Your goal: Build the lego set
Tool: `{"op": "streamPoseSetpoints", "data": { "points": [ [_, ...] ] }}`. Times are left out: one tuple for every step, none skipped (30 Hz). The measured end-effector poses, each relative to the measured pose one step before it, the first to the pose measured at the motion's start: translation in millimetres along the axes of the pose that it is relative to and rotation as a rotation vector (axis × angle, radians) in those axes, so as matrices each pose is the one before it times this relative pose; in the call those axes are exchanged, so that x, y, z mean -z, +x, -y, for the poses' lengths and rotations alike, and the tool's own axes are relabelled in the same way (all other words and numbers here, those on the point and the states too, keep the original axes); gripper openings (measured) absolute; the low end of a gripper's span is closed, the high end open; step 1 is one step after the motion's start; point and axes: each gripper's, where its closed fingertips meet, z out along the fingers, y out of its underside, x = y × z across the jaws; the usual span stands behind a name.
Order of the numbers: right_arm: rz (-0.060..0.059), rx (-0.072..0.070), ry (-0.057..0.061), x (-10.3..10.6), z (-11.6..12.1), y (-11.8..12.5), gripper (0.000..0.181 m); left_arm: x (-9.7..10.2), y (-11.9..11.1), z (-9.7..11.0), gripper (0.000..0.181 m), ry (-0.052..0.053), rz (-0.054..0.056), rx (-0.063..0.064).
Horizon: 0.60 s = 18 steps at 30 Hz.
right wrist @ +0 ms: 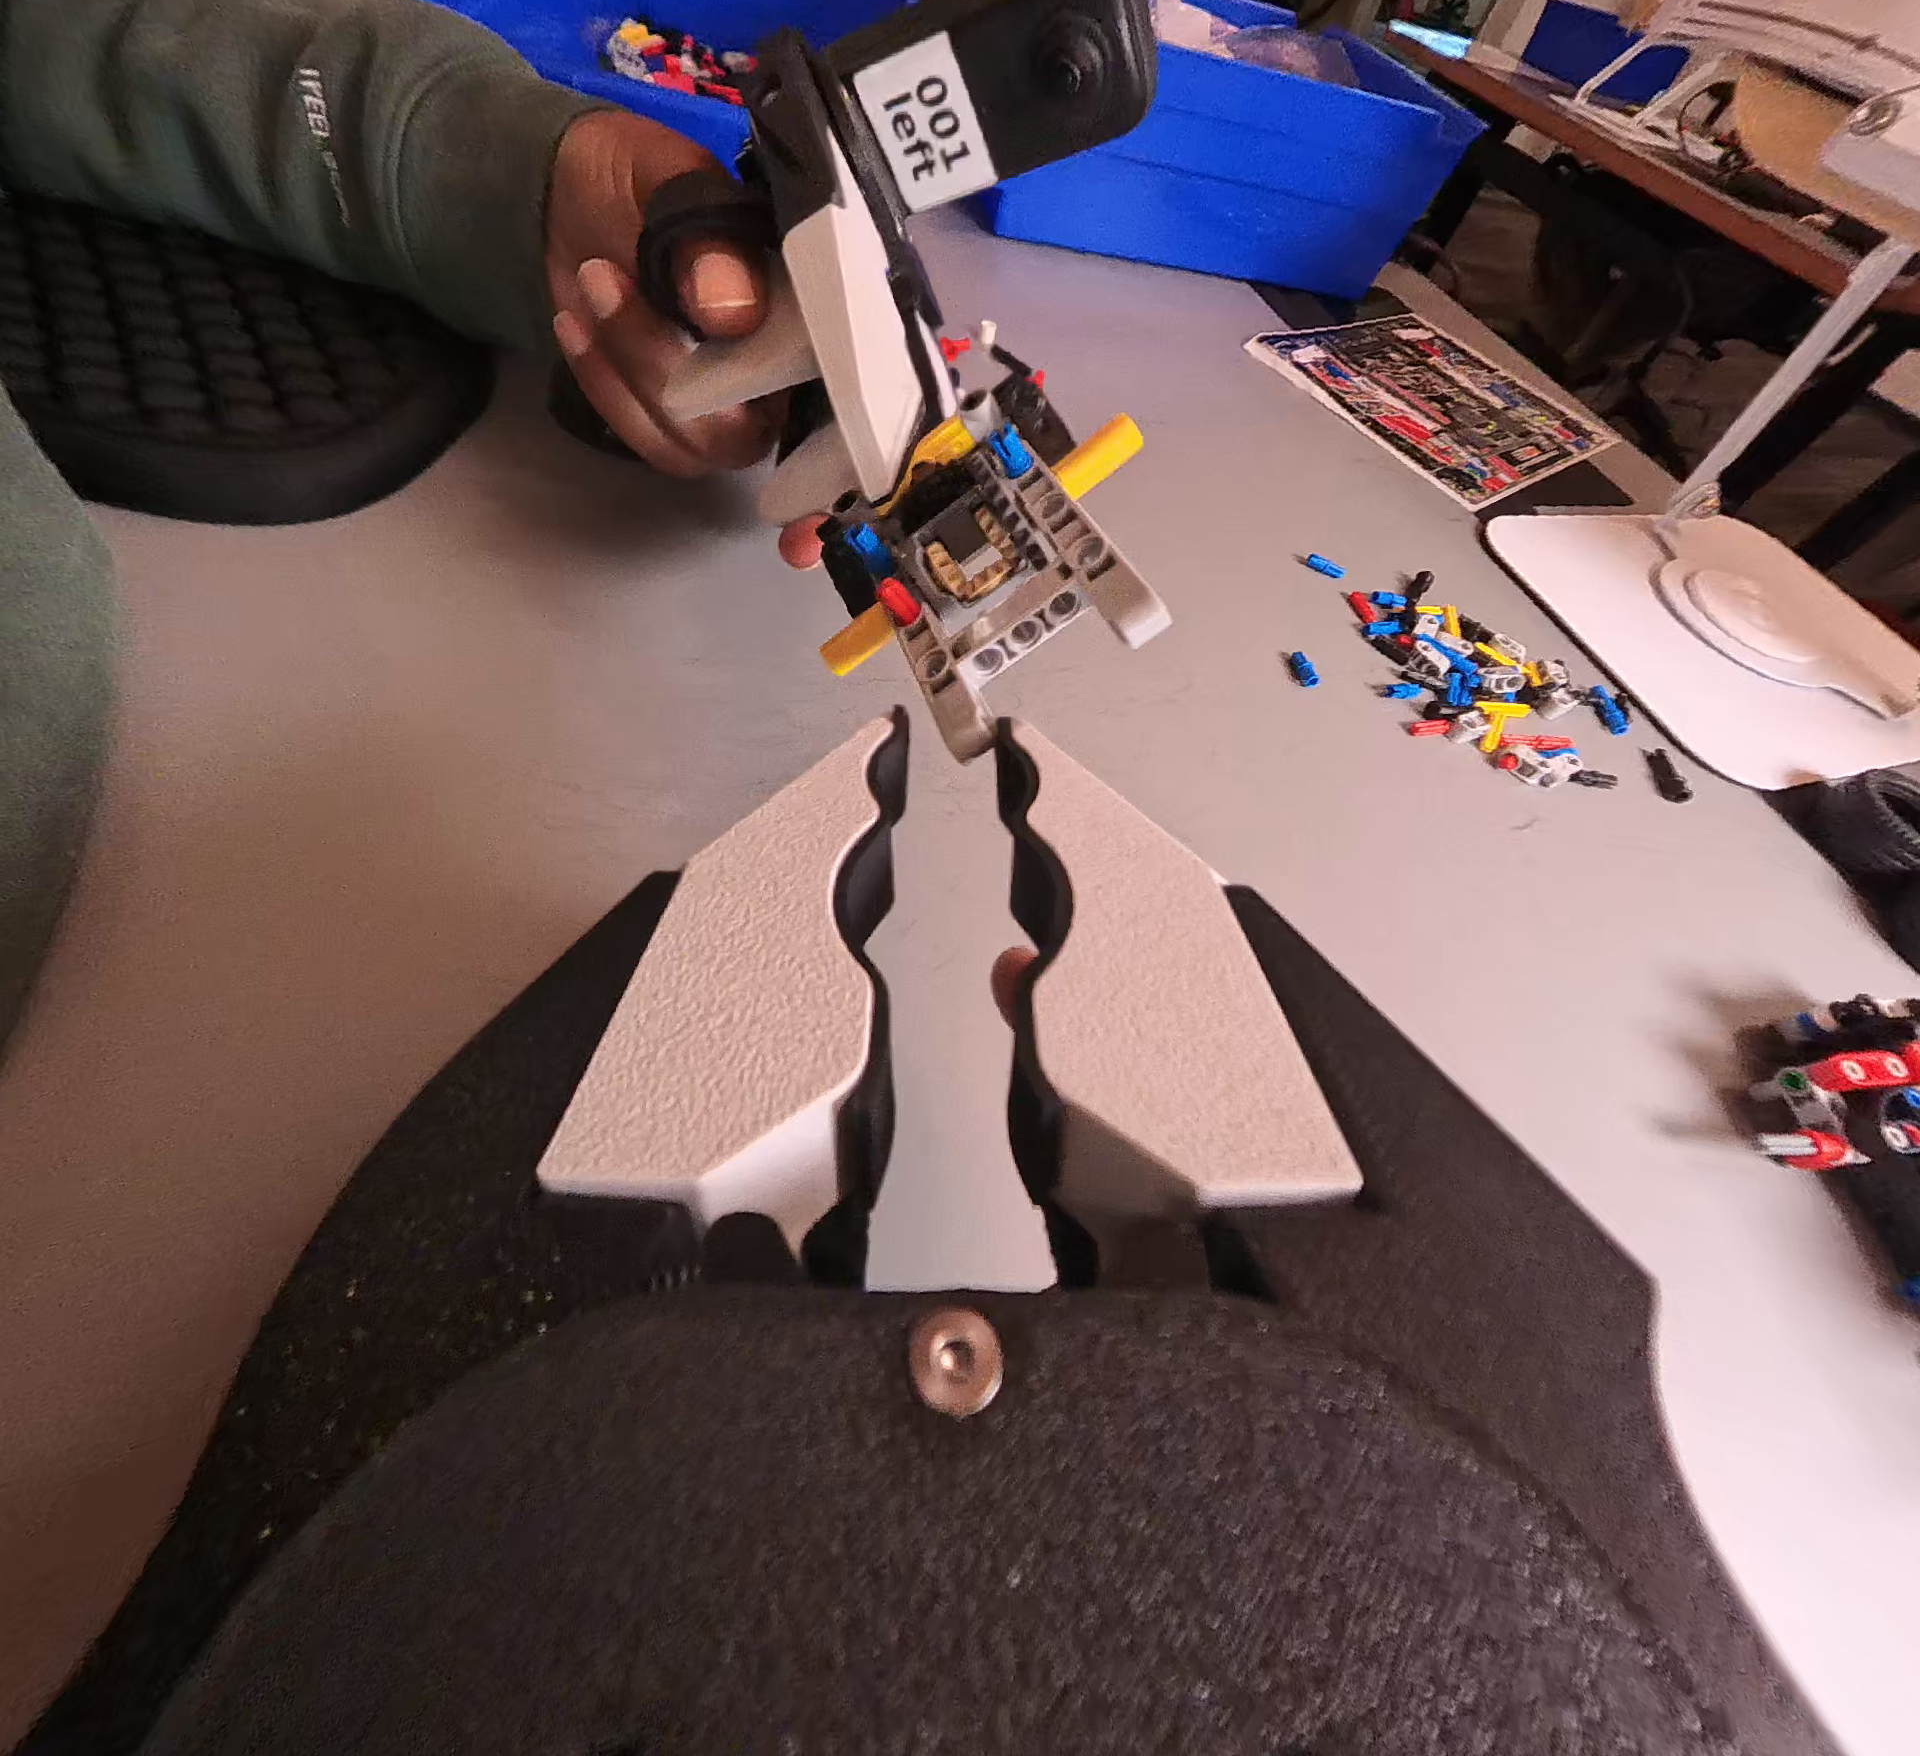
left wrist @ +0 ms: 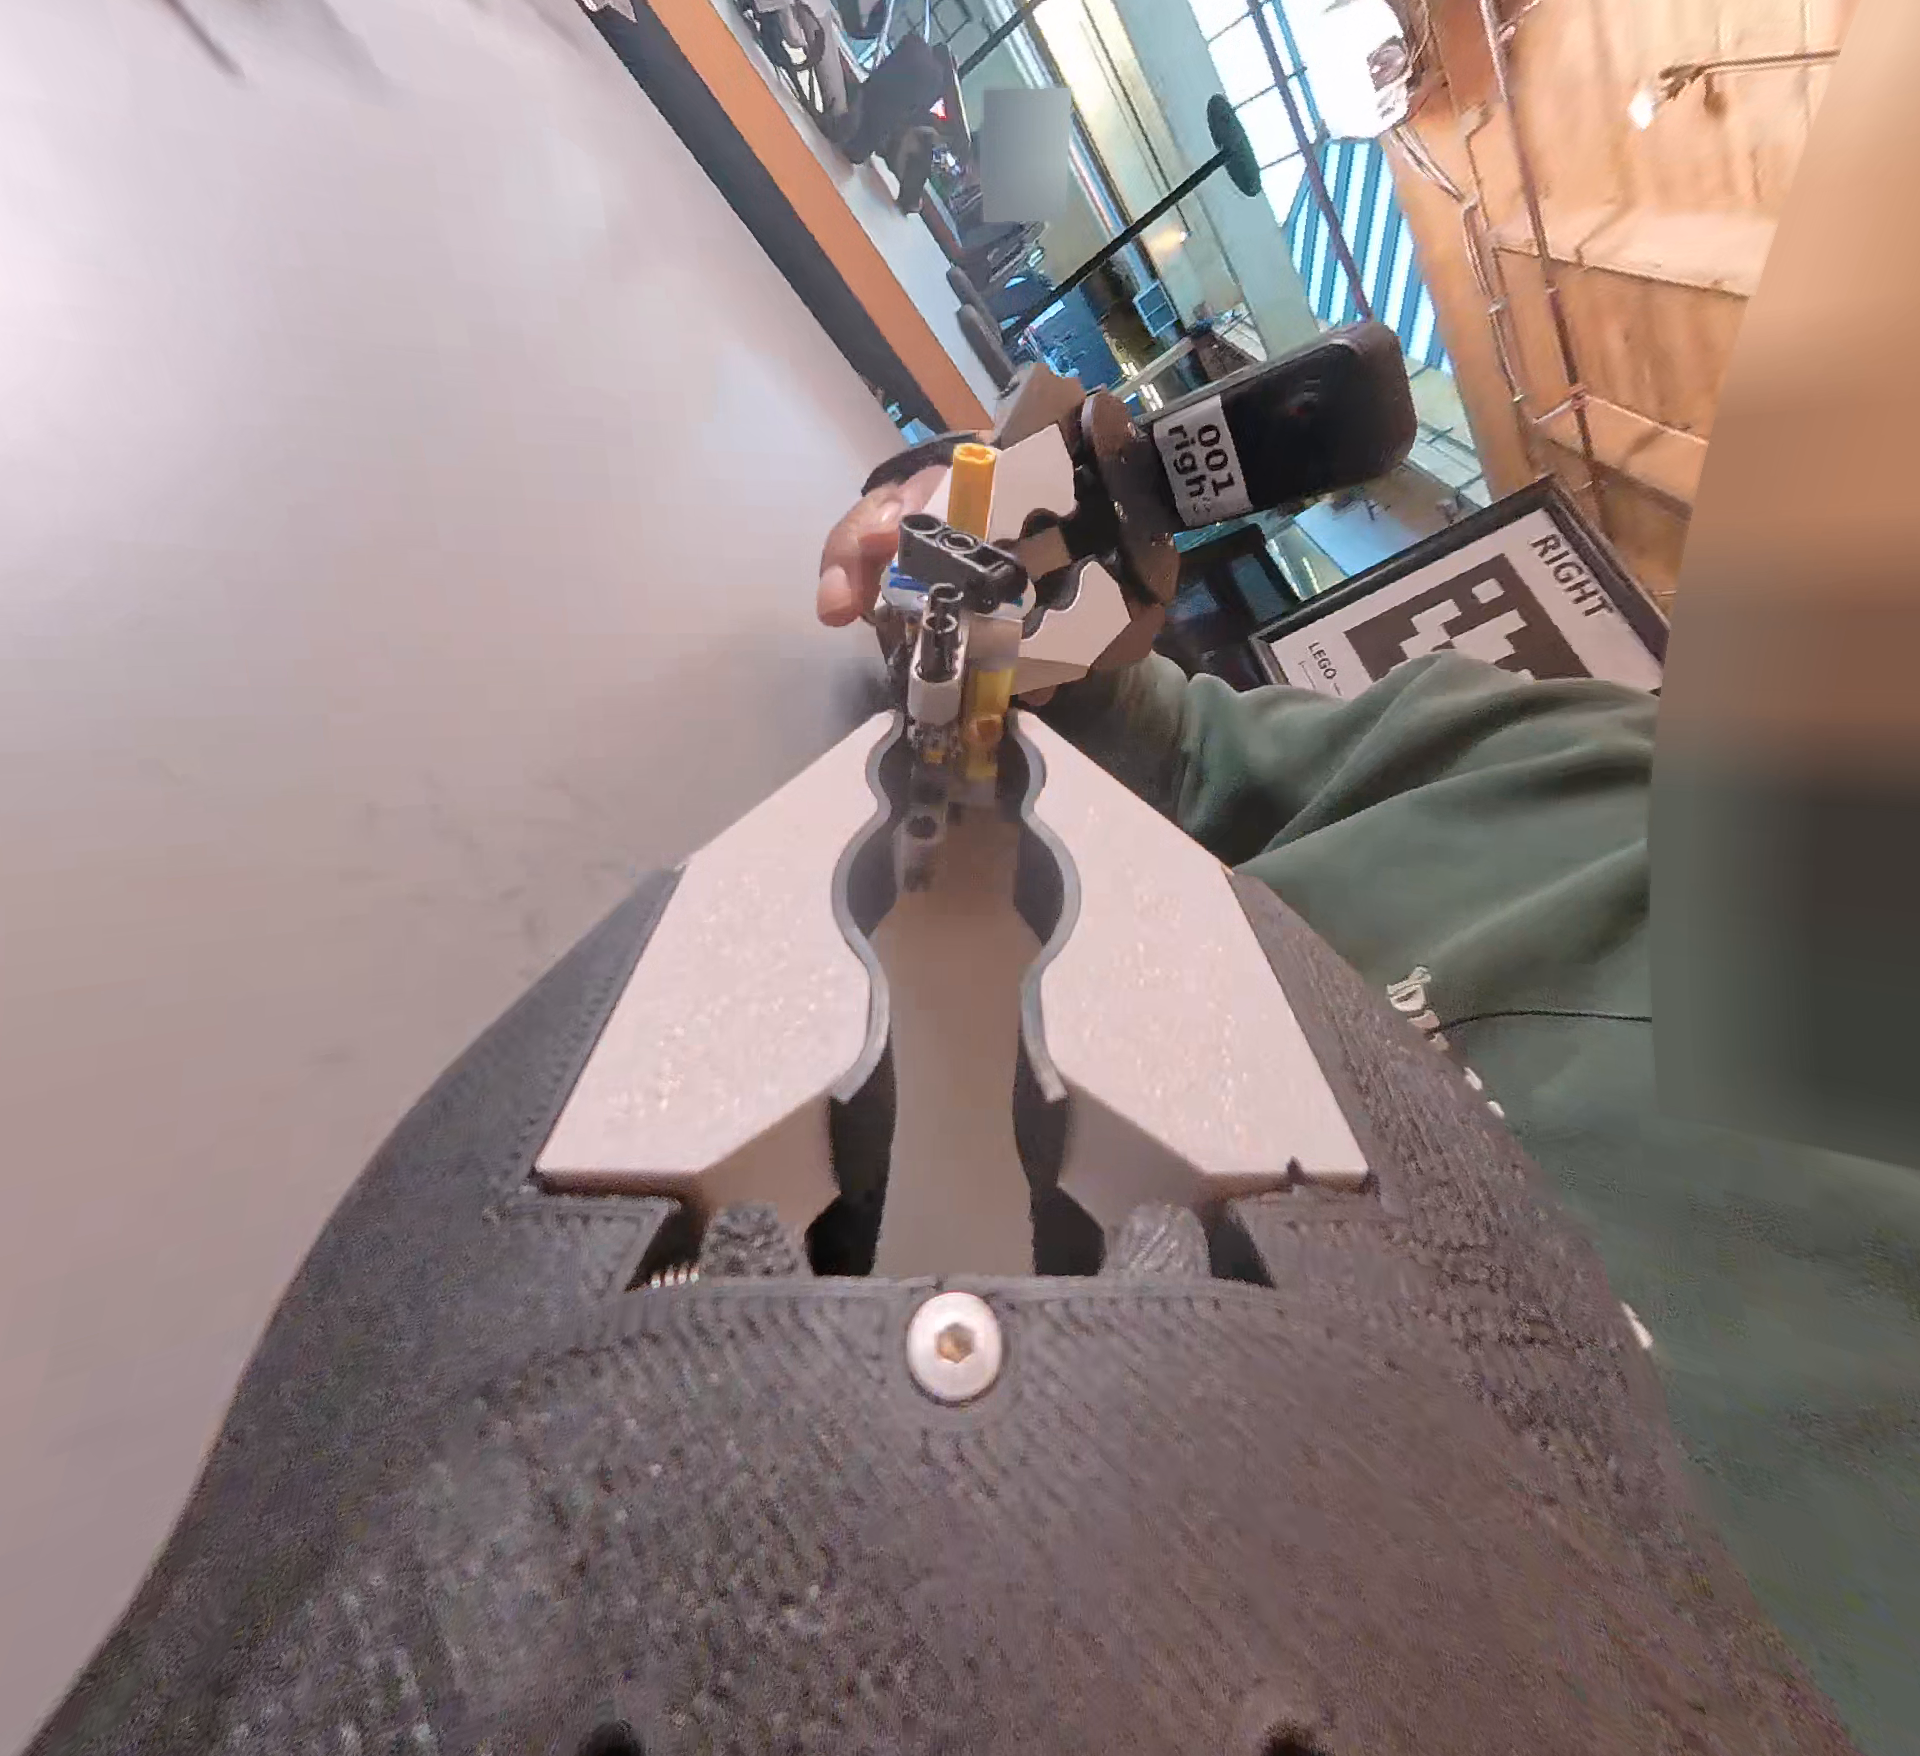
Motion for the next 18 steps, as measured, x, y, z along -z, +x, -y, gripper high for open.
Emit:
{"op": "streamPoseSetpoints", "data": {
  "points": [
    [-0.0044, 0.0063, 0.0073, 0.18, 0.94, 0.33, 0.01, -0.05, -1.02, -0.35, 0.015, 0.0007, 0.0014, 0.0134],
    [0.0044, -0.0013, 0.0046, 0.11, 0.39, -0.3, 0.01, 0.17, -1.13, 0.24, 0.015, 0.0041, 0.001, 0.0142],
    [0.0069, -0.0073, -0.001, -0.15, -0.52, -0.41, 0.01, 0.11, -1.15, -0.12, 0.015, 0.0011, 0.0002, 0.0143],
    [0.0049, -0.0022, -0.0043, -0.21, -1.01, -0.16, 0.01, 0.11, -1.69, -0.29, 0.015, -0.0007, 0.0028, 0.0122],
    [-0.007, 0.0038, -0.0002, 0.18, -0.51, 1.2, 0.012, 0.22, -2.25, -0.23, 0.015, 0.0001, 0.0072, 0.0107],
    [-0.0047, 0.0048, 0.0031, 0.47, 0.32, 0.88, 0.014, 0.25, -2.19, -0.36, 0.015, -0.0012, 0.0059, 0.0109],
    [0.0005, 0.0034, 0.0029, 0.58, 0.58, 0.12, 0.014, 0.11, -0.98, -0.3, 0.015, -0.0002, -0.0014, 0.0127],
    [0.0057, 0.0041, -0.0031, 0.3, -0.27, -0.89, 0.012, -0.19, -0.31, -0.18, 0.014, 0.001, -0.0049, 0.0113],
    [0.0059, 0.0073, -0.0092, -0.19, -1.3, -1.25, 0.011, -0.23, -0.56, -0.39, 0.015, -0.0003, -0.0006, 0.006],
    [0.0083, 0.0094, -0.0093, -0.46, -1.71, -1.63, 0.01, -0.18, -1.06, -0.24, 0.015, -0.0013, 0.0052, -0.0004],
    [0.018, -0.0034, -0.011, -0.63, -2.14, -2.53, 0.01, -0.15, -0.77, 0.04, 0.015, -0.0012, 0.007, -0.0118],
    [0.0234, -0.0256, -0.0063, -0.41, -1.49, -2.19, 0.009, 0.17, -0.05, 0.66, 0.016, 0.0004, 0.0091, -0.0326],
    [0.0171, -0.0483, 0.011, 0.48, 0.67, 0.5, 0.008, 0.47, -0.43, 0.62, 0.02, -0.0036, 0.0199, -0.056],
    [0.0203, -0.0665, 0.0117, 1.25, 0.59, 1.78, 0.008, 0.71, -1.45, -0.67, 0.026, -0.0145, 0.0316, -0.076],
    [0.0315, -0.0728, -0.0003, 1.48, -1.42, 1.22, 0.007, 0.62, -0.47, -2.18, 0.03, -0.0242, 0.0272, -0.0828],
    [0.0319, -0.0652, -0.0031, 1.59, -2.22, 0.91, 0.007, 0.05, 1.54, -3.18, 0.028, -0.0267, 0.0127, -0.0702],
    [0.0272, -0.0526, -0.0004, 1.28, -1.96, 0.55, 0.007, -0.96, 1.14, -3.18, 0.026, -0.0234, 0.0116, -0.0496],
    [0.0215, -0.0425, -0.0122, 0.5, -3.19, 0.03, 0.007, -1.97, -1.82, -3.65, 0.025, -0.0215, 0.0265, -0.0356]
  ]
}}
